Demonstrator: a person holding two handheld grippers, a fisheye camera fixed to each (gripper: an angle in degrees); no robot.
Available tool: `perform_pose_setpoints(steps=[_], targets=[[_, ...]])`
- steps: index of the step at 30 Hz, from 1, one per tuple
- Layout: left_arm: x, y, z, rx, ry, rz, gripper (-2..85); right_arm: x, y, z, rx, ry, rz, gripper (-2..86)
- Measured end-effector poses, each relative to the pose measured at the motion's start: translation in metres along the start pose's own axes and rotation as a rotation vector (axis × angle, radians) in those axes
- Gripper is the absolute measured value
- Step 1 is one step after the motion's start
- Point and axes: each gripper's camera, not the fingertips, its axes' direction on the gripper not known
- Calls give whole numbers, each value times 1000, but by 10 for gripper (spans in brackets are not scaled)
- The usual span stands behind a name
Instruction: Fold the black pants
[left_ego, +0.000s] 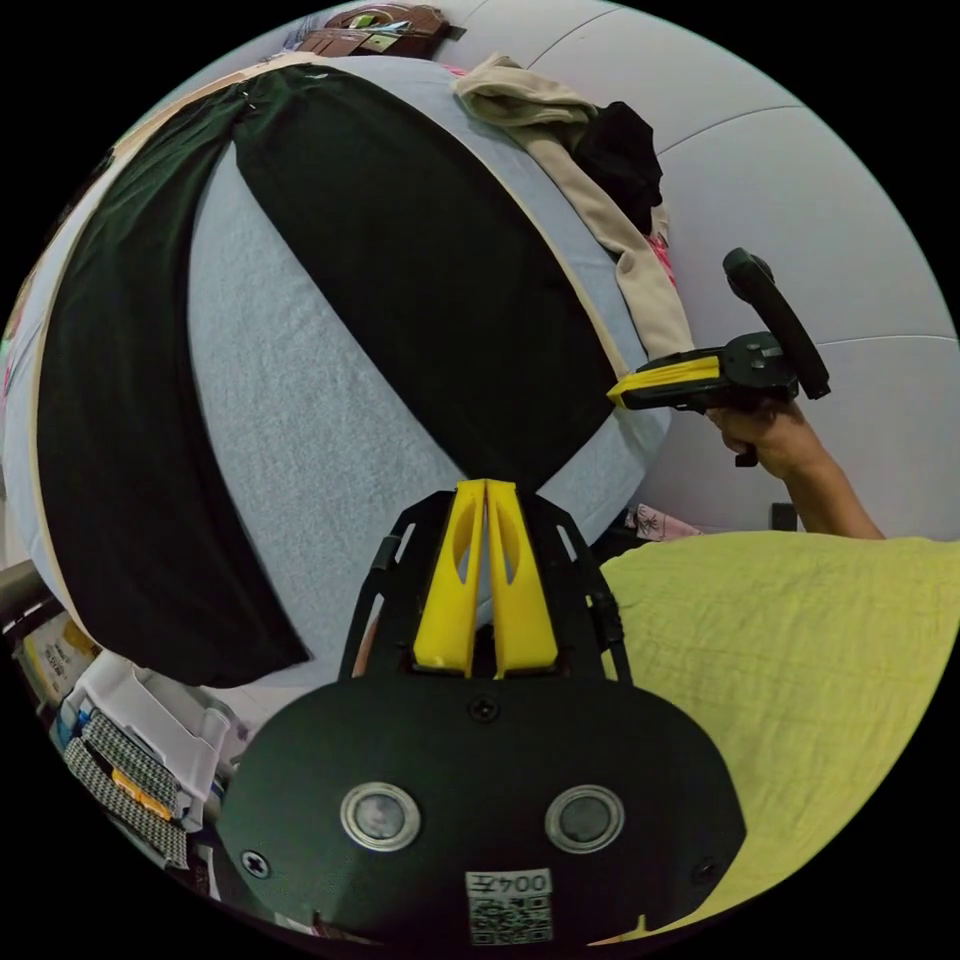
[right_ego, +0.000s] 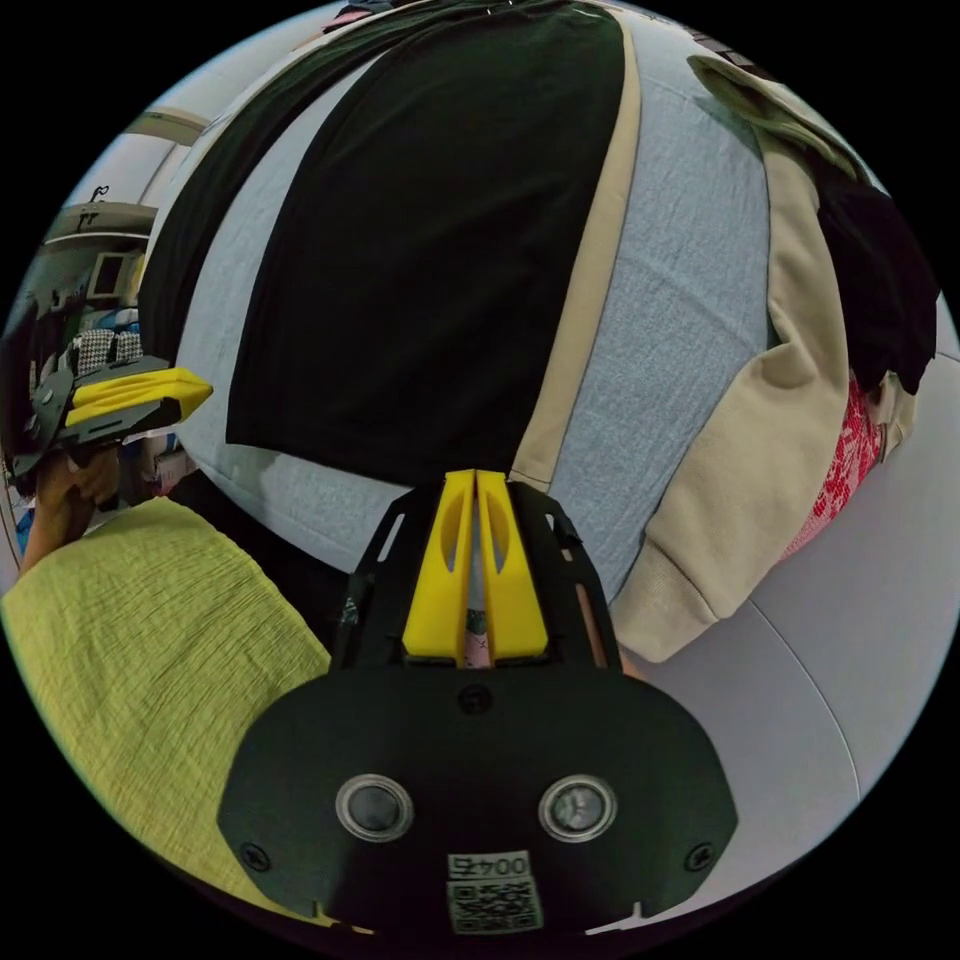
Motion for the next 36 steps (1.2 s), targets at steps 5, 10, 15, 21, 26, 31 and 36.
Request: perform_pose_setpoints(steps=[5,10,15,21,26,31,36], targets=[[2,11,12,-1,5,1,5,-3,5,-6,1,16,7,-8],[7,17,21,-13,-21,-3,6,-5,17,-12,40,27,23,-8],[16,23,23,-21,-21,55,3,1,34,-18,101,-10,5,-8],[16,29,16,-10,-11,105,2,9,54,-31,164,-25,17,-7],[9,40,1,20,9,83,2,40,94,-40,243,-94,57,-5],[2,45,-11,28,48,54,2,25,94,-53,314,-82,13,9],[1,43,-26,30,48,48,2,-13,75,-59,332,-65,-100,80]])
